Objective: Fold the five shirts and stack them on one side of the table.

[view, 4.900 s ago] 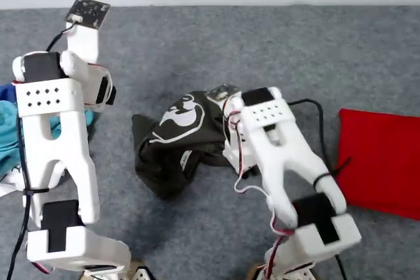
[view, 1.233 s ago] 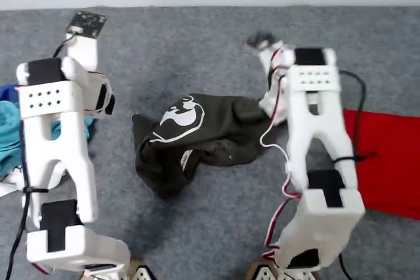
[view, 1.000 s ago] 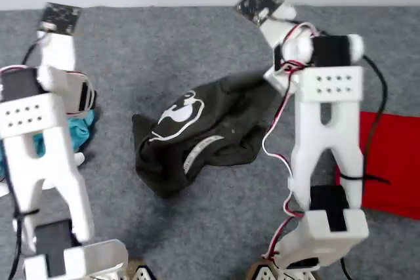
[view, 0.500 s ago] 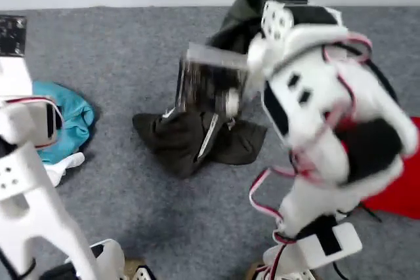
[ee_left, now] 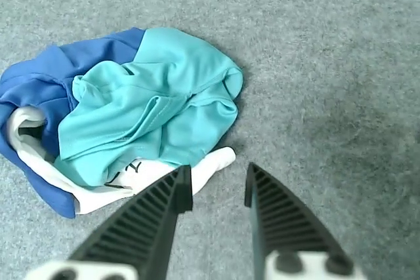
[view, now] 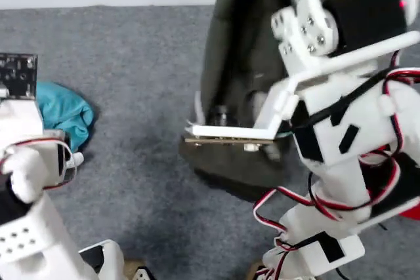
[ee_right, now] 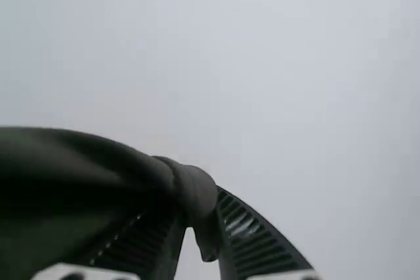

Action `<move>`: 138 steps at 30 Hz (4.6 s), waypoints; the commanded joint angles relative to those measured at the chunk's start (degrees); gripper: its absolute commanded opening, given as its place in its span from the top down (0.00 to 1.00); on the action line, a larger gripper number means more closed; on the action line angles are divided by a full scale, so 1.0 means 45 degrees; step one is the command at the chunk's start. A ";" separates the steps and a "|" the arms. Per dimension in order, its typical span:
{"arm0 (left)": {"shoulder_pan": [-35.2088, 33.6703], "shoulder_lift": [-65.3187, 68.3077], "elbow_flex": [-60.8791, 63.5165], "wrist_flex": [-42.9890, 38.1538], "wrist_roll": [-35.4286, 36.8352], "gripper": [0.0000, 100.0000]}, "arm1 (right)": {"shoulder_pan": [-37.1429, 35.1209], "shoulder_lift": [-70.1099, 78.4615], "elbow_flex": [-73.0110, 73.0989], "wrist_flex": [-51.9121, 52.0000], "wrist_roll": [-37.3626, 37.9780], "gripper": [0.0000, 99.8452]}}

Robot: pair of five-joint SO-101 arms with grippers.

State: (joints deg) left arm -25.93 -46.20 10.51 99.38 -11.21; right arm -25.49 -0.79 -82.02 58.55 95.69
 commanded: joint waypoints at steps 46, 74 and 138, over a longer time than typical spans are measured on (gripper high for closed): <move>0.4278 -0.3341 0.5871 -0.2305 -0.0645 0.86 | 0.6750 -0.0400 0.8049 0.9836 -0.4747 0.99; 1.3734 1.0061 0.0361 -0.3126 -0.2344 0.86 | 0.8078 -0.0303 1.3773 0.9758 -0.8147 0.99; 1.2835 1.5355 -0.2354 -0.3751 -0.1934 0.80 | 0.8078 -0.0264 1.3773 0.9739 -0.8147 0.99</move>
State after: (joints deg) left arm 32.79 23.43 3.38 81.36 -20.44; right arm 10.11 -1.23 -19.69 100.48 59.56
